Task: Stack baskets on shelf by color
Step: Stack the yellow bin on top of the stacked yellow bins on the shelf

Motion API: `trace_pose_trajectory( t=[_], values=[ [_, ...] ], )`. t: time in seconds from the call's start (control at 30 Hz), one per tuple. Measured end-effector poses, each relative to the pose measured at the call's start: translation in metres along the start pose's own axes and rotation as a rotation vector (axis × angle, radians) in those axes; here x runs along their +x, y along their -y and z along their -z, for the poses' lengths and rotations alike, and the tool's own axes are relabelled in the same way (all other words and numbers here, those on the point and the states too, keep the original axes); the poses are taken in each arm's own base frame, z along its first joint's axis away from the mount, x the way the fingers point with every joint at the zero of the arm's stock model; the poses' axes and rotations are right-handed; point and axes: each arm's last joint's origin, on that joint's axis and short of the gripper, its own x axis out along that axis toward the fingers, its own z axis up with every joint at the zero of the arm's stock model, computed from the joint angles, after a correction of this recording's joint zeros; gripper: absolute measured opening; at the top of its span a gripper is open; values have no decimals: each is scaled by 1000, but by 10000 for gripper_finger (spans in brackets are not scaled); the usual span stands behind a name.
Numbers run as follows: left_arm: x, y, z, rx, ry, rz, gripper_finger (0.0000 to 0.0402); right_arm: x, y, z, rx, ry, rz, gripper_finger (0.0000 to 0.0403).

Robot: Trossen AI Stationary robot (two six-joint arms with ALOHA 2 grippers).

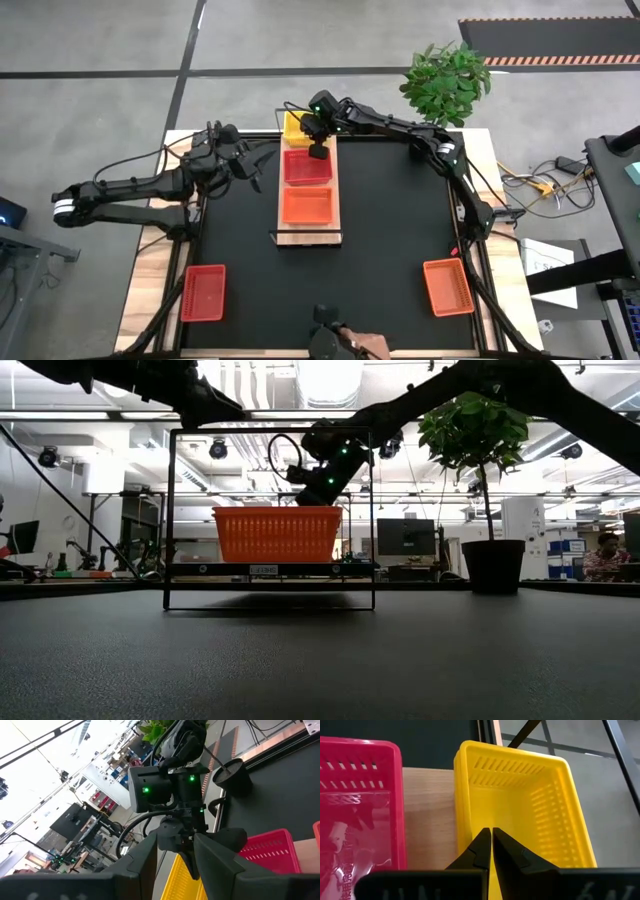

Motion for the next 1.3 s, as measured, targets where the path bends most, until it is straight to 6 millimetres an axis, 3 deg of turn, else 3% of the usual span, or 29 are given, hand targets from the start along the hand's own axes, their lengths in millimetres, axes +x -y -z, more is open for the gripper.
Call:
trace_pose_trajectory(
  t=[0.47,0.8,1.3],
  values=[
    [0,0,0,3,0,0,114,-9,-1,-3,-20,-56,-43,8],
    [0,-1,-1,2,2,-2,114,-5,1,-6,0,-8,-14,8],
    [0,-1,-1,1,3,-3,114,-6,-18,-8,-61,-42,-133,8]
  ],
)
